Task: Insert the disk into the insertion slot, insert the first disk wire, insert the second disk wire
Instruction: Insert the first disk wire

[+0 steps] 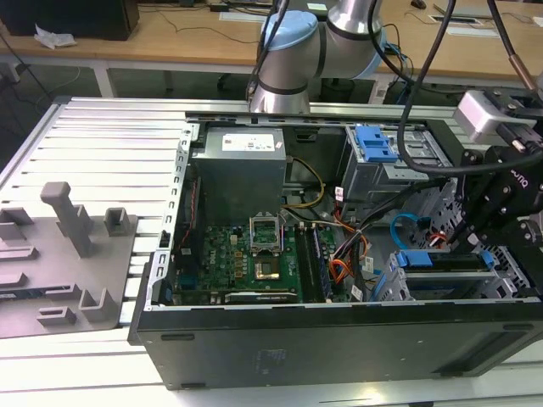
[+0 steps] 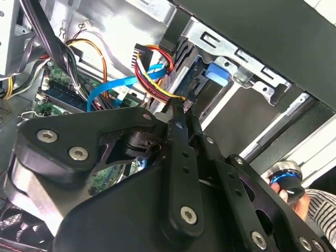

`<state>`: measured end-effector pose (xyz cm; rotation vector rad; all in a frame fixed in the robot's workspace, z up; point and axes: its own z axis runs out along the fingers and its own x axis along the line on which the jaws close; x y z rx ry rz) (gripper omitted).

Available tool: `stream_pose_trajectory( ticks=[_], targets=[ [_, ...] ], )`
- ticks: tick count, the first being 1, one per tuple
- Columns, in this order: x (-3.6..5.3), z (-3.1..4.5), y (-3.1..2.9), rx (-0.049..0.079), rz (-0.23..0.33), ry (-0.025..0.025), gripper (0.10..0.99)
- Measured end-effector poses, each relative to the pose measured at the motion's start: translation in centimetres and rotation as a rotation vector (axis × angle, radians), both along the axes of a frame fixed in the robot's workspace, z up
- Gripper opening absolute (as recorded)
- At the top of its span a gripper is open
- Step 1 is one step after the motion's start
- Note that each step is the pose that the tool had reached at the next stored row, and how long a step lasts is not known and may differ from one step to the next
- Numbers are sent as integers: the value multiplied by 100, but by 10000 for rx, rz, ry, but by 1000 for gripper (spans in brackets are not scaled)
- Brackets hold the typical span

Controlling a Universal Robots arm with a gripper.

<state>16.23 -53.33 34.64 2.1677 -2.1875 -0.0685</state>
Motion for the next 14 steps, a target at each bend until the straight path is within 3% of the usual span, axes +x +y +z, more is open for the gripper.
stream_pose_trajectory(
  ticks=[4, 7, 14],
  targets=[
    [23, -23, -20, 11, -1, 1, 165],
    [37, -40, -23, 93, -3, 2, 165],
    [71, -96, -59, 102, -1, 11, 165]
  ],
)
